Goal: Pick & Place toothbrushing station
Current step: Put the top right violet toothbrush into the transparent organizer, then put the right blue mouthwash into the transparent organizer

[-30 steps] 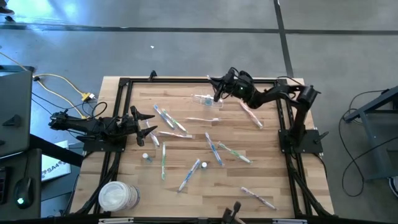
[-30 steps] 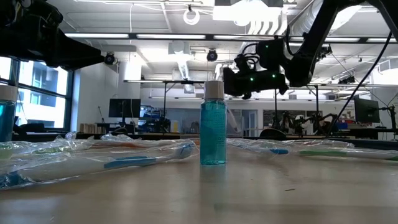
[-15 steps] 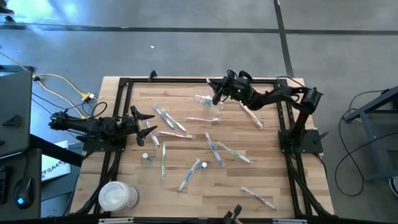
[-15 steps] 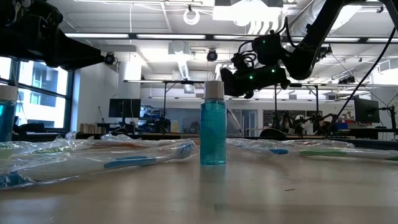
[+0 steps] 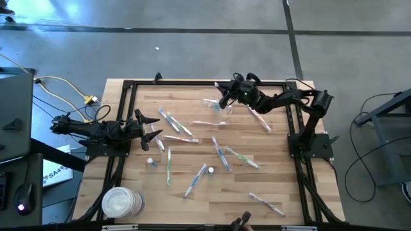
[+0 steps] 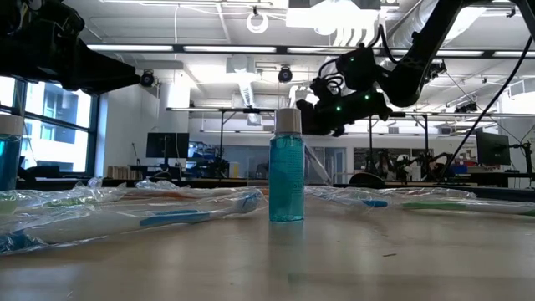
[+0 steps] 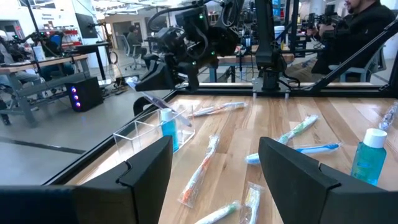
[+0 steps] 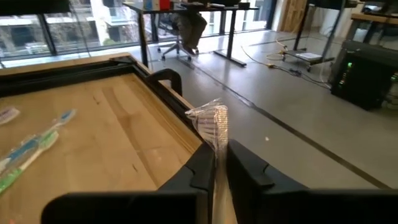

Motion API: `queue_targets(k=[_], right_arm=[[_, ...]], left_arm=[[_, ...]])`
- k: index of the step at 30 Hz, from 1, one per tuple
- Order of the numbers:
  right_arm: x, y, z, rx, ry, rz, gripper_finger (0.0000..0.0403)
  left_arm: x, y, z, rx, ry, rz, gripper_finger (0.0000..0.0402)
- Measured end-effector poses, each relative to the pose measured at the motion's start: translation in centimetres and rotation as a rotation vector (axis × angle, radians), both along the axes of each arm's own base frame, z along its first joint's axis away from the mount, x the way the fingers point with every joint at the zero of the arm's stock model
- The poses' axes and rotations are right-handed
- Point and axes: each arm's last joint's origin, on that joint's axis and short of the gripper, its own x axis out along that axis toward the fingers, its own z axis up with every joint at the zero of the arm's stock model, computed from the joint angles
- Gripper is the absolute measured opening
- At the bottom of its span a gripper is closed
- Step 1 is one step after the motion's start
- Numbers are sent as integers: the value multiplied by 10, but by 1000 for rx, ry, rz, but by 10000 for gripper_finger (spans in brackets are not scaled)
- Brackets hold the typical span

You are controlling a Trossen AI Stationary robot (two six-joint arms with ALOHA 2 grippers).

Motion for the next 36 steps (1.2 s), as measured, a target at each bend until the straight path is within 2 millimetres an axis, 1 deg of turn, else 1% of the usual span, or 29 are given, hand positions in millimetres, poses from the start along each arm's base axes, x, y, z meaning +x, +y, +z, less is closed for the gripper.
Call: queue_targets(k=[5, 14, 17, 21, 23, 27, 30, 33, 36], right_arm=[[-1, 0, -1, 4, 14, -19, 70], [1, 3, -3, 13, 31, -2, 171], [1, 6, 0, 9, 44, -15, 202], [-7, 11, 16, -2, 97, -108, 229], [-12, 14, 25, -2, 130, -115, 237], [-20, 29, 49, -3, 130, -73, 245], [-27, 42, 63, 8, 158, -45, 247], [-38, 57, 75, 26, 201, -15, 247], [-50, 72, 82, 68, 261, 17, 247]], left_arm=[[0, 0, 0, 0, 0, 0, 239], [0, 0, 0, 0, 0, 0, 239], [0, 0, 0, 0, 0, 0, 239], [0, 0, 0, 0, 0, 0, 239], [0, 0, 0, 0, 0, 0, 239], [0, 0, 0, 0, 0, 0, 239], [0, 0, 0, -7, -2, 0, 239], [0, 0, 0, -19, -6, -1, 239], [0, 0, 0, -22, -7, -1, 239]])
